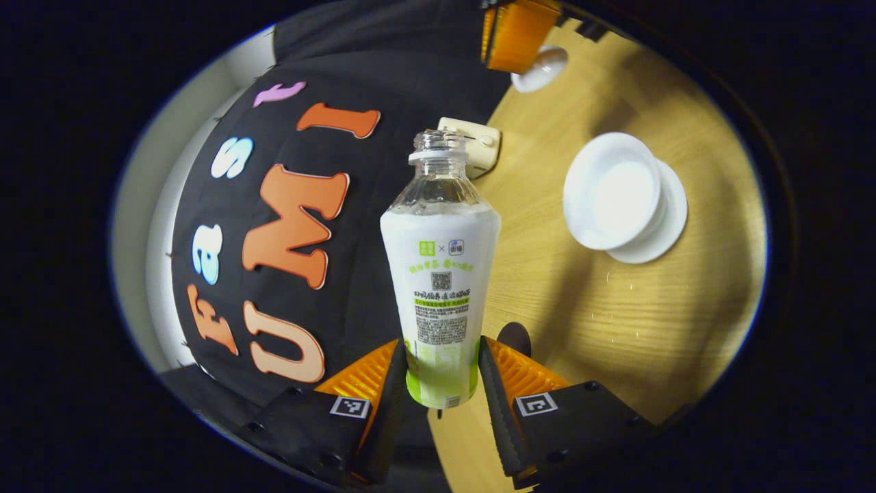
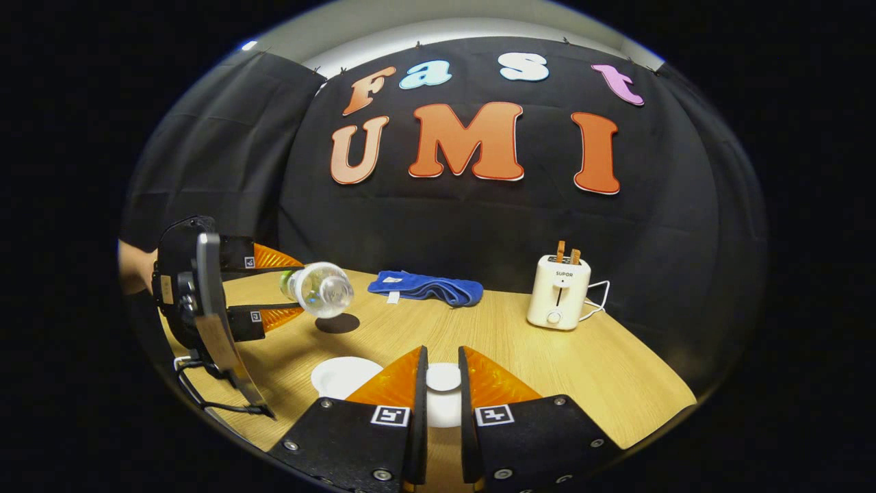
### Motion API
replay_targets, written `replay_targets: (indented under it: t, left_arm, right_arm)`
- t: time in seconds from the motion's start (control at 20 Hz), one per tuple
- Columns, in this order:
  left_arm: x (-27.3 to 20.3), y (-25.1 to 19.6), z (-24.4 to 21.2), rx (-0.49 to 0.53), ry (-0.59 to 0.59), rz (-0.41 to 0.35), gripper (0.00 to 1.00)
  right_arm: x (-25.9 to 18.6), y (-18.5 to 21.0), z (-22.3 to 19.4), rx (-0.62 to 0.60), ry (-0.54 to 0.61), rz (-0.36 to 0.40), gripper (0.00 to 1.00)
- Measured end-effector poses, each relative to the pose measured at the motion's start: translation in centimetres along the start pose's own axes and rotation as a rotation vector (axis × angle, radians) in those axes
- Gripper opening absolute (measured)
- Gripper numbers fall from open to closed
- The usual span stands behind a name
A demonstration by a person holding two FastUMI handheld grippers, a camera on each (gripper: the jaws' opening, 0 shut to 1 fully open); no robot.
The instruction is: Open the teacup lid with one hand, grasp the water bottle and pour water into the teacup with the other hand; after pouring, place the water bottle on the coaster and then close the teacup lid.
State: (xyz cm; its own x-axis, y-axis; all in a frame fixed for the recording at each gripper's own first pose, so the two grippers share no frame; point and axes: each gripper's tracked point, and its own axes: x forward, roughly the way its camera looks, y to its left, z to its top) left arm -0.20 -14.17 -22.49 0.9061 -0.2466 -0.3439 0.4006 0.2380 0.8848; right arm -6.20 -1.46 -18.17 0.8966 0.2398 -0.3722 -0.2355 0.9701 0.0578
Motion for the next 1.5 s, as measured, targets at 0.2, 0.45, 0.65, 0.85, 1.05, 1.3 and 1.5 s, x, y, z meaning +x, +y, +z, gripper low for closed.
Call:
replay_targets:
  t: [0.2,0.45,0.65,0.85,1.05,1.3,1.5]
  left_arm:
    - [0.3,3.5,0.9,-0.229,-0.058,0.115,0.60]
    - [0.7,7.6,1.0,-0.631,-0.101,0.214,0.58]
    - [2.2,9.1,1.3,-0.966,-0.090,0.180,0.62]
    - [4.5,8.3,-3.2,-1.159,-0.050,0.149,0.62]
    - [6.0,6.0,-4.8,-1.321,0.002,0.095,0.66]
    - [7.7,3.0,-6.6,-1.383,0.095,0.037,0.59]
    - [8.6,0.4,-7.9,-1.399,0.161,-0.011,0.62]
  right_arm:
    - [0.1,-0.2,0.7,-0.003,0.001,-0.013,0.20]
    - [0.7,0.2,1.3,-0.010,0.005,-0.022,0.20]
    - [1.3,1.1,1.0,-0.012,0.022,-0.009,0.20]
    - [1.5,1.9,1.3,-0.011,0.012,0.006,0.20]
    - [1.7,2.1,0.4,-0.002,0.027,0.012,0.20]
    - [1.5,1.8,0.2,0.005,0.028,0.002,0.20]
    - [1.2,1.6,-0.4,-0.001,0.044,-0.004,0.21]
